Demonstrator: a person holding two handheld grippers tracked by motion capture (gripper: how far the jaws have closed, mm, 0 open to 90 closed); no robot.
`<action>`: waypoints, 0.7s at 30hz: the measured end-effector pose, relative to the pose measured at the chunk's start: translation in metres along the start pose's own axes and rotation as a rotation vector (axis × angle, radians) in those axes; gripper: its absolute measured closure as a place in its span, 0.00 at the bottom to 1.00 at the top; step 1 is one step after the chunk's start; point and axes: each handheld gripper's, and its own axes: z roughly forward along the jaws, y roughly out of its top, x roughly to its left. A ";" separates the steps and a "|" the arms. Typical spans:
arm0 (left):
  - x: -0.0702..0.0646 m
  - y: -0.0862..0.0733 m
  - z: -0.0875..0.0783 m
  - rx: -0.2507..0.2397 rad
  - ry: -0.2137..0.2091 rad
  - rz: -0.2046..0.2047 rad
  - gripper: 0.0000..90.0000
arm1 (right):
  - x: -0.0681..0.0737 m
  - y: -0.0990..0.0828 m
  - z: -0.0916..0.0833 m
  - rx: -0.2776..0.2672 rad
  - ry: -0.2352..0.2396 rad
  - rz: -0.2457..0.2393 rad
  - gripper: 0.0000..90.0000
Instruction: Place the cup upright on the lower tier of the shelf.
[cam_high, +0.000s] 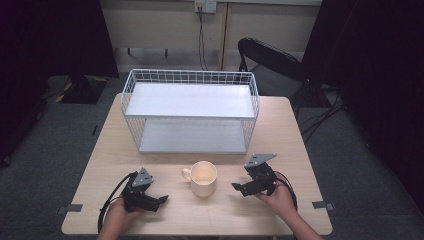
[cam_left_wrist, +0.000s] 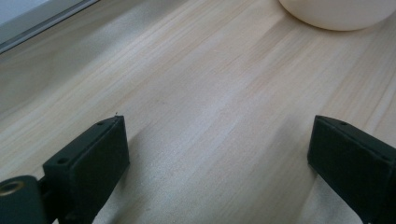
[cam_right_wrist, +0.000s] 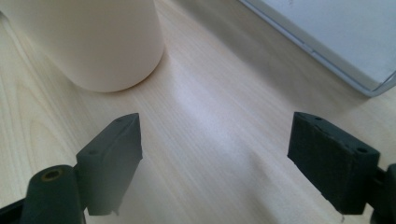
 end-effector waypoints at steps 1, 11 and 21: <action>0.000 0.000 0.000 0.000 0.000 0.000 0.05 | 0.000 0.000 0.000 0.000 0.000 0.000 0.19; 0.000 0.000 0.000 0.000 0.000 0.000 0.05 | -0.001 0.017 -0.009 -0.015 0.009 -0.006 0.19; 0.000 0.000 0.000 0.000 0.000 0.000 0.05 | -0.002 0.032 -0.016 -0.024 0.011 -0.001 0.19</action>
